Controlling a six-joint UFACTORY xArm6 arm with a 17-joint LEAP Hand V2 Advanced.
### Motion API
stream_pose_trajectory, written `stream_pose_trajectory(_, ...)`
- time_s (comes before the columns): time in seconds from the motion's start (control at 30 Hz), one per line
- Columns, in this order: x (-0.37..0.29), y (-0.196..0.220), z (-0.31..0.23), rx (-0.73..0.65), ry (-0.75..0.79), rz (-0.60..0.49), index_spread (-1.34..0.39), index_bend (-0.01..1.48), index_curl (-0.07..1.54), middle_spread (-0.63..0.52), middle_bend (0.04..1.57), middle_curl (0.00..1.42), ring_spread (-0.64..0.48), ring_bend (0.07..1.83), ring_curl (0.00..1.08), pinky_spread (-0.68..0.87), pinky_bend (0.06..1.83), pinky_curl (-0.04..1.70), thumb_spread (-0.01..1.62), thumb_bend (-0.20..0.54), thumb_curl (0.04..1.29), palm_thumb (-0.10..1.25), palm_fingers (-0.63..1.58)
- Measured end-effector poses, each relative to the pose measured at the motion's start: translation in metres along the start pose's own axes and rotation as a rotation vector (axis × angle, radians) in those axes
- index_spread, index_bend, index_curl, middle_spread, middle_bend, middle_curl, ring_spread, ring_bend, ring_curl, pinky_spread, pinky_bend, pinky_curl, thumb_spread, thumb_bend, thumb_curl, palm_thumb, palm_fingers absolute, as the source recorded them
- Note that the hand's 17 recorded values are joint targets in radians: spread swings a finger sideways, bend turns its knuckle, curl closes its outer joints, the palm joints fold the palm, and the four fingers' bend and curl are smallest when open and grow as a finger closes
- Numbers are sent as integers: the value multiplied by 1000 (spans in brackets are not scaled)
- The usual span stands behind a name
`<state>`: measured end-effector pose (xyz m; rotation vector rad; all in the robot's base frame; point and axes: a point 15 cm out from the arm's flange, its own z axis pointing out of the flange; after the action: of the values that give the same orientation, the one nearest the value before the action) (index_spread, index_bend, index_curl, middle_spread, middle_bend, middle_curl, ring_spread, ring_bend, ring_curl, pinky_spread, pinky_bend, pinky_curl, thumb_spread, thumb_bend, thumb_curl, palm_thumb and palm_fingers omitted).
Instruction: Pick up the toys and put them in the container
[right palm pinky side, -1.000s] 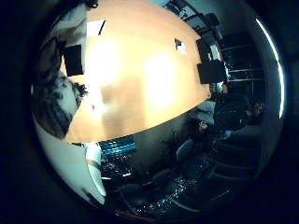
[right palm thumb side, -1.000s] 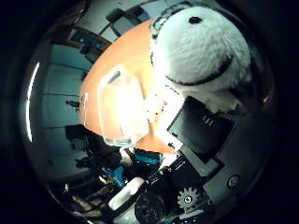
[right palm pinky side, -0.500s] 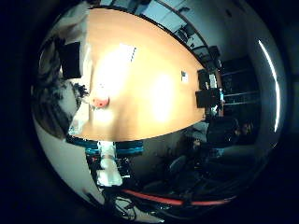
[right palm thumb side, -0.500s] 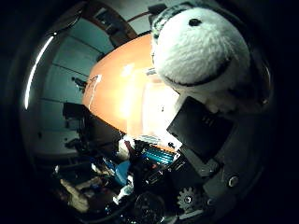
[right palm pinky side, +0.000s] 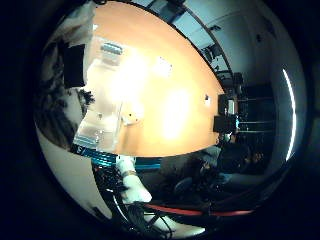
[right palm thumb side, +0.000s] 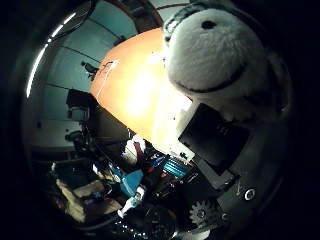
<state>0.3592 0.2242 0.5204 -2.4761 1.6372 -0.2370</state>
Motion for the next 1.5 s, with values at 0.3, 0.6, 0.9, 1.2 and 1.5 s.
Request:
stream_pose_trajectory(0.3,-10,-16,7,30,-13,-8,-336,536,881,-212,1022,770,-257,1211,743,-341,889,925,1237,-39,482,662,550)
stream_pose_trajectory(0.6,13,-22,36,-37,8,14,-455,210,474,-19,361,415,129,557,388,405,601,650,1088,-40,275,292,-26)
stream_pose_trajectory(0.9,20,-18,33,-35,9,0,-436,160,328,33,226,341,199,413,290,510,552,488,1006,-27,259,206,47)
stream_pose_trajectory(1.2,83,8,18,-21,36,69,-422,170,296,30,192,326,196,355,256,485,501,394,1014,-26,259,225,107)
stream_pose_trajectory(1.5,172,55,38,-83,77,167,-424,166,287,26,188,311,193,330,248,467,481,345,1019,-23,260,251,121)
